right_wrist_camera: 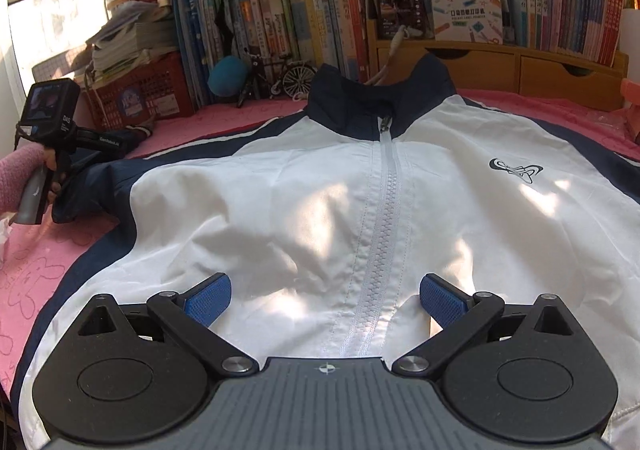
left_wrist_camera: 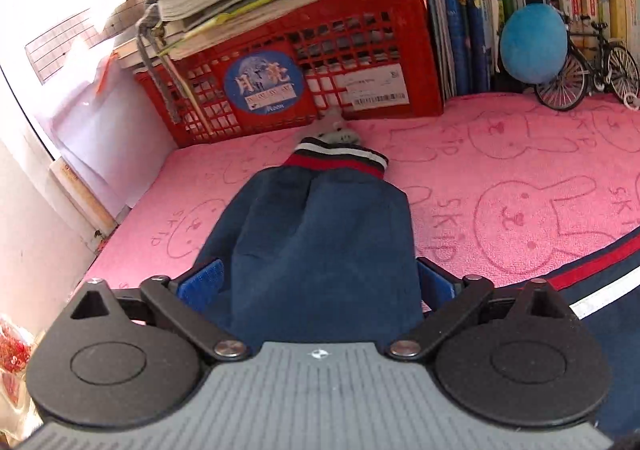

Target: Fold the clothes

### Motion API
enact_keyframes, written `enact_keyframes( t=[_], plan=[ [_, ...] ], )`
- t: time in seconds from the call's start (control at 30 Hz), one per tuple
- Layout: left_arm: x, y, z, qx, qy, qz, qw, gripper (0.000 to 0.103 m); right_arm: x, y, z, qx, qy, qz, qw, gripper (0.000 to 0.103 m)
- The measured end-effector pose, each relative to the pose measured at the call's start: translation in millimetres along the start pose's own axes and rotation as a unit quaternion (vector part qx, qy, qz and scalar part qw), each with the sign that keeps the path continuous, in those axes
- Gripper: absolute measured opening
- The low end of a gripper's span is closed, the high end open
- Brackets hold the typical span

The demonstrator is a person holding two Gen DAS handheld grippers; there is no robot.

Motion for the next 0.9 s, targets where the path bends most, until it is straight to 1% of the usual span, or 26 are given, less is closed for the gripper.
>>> enact_keyframes(
  t=[0.03, 0.07, 0.1, 0.13, 0.2, 0.3, 0.33, 0.37, 0.4, 0.47, 0.53, 0.57, 0.6, 0.67, 0.7, 0.73, 0.77, 0.83, 0.9],
  plan=[
    [3, 4, 2, -0.002, 0.003, -0.001, 1.0, 0.083, -2, -3, 0, -0.007, 0.001, -0.012, 1.0, 0.102],
    [6, 7, 4, -0.01, -0.002, -0.006, 0.9999, 0.062, -4, -6, 0, -0.015, 0.003, -0.024, 1.0, 0.102],
    [9, 6, 6, -0.011, -0.013, -0.017, 0.9997, 0.042, -5, -8, 1, -0.019, 0.002, -0.033, 0.999, 0.102],
    [12, 6, 7, -0.012, -0.023, -0.027, 0.9993, 0.036, -7, -11, 1, -0.022, 0.002, -0.043, 0.999, 0.102],
    [24, -2, -4, -0.03, -0.006, -0.046, 0.9985, 0.019, -9, -13, 2, -0.025, -0.002, -0.052, 0.998, 0.103],
    [42, -15, -22, -0.059, 0.02, -0.077, 0.9951, 0.013, -10, -12, 2, -0.02, -0.004, -0.047, 0.999, 0.103],
    [49, -22, -34, -0.089, 0.04, -0.102, 0.9899, 0.013, -10, -12, 2, -0.02, -0.004, -0.047, 0.999, 0.103],
    [54, -32, -48, -0.122, 0.065, -0.13, 0.9818, 0.013, -9, -11, 2, -0.02, -0.004, -0.048, 0.999, 0.103],
    [61, -46, -66, -0.159, 0.095, -0.159, 0.9697, 0.013, -9, -11, 2, -0.021, -0.004, -0.048, 0.999, 0.103],
    [66, -75, -99, -0.235, 0.156, -0.208, 0.9368, 0.013, -9, -11, 2, -0.02, -0.004, -0.048, 0.999, 0.103],
    [63, -106, -116, -0.285, 0.196, -0.243, 0.9064, 0.014, -9, -11, 2, -0.02, -0.005, -0.047, 0.999, 0.103],
    [62, -122, -125, -0.309, 0.216, -0.26, 0.889, 0.016, -9, -11, 2, -0.02, -0.005, -0.047, 0.999, 0.103],
    [59, -138, -133, -0.326, 0.232, -0.275, 0.8742, 0.019, -10, -11, 2, -0.02, -0.005, -0.047, 0.999, 0.103],
    [44, -157, -116, -0.257, 0.194, -0.272, 0.907, 0.019, -10, -11, 1, -0.019, -0.005, -0.048, 0.999, 0.103],
    [32, -163, -104, -0.224, 0.164, -0.273, 0.9212, 0.018, -9, -11, 1, -0.018, -0.006, -0.048, 0.999, 0.103],
    [17, -169, -89, -0.2, 0.13, -0.283, 0.9291, 0.018, -9, -11, 1, -0.017, -0.006, -0.048, 0.999, 0.103],
    [3, -174, -74, -0.178, 0.097, -0.292, 0.9347, 0.018, -8, -12, 0, -0.017, -0.006, -0.049, 0.999, 0.103],
    [-26, -176, -53, -0.163, 0.055, -0.313, 0.934, 0.017, -7, -12, 0, -0.015, -0.007, -0.049, 0.999, 0.103],
    [-55, -177, -32, -0.149, 0.013, -0.333, 0.9311, 0.019, -6, -12, -1, -0.013, -0.007, -0.05, 0.999, 0.103]
  ],
)
Point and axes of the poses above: each gripper's, at about its wrist camera, not at the fingertips, and z roughly the way its jaws point, y to its right, x to its top, the point moved 8 cm from there along z, roughly the way its jaws point, and after that the axes turned 4 degrees about -x, right-handed, at the moved point
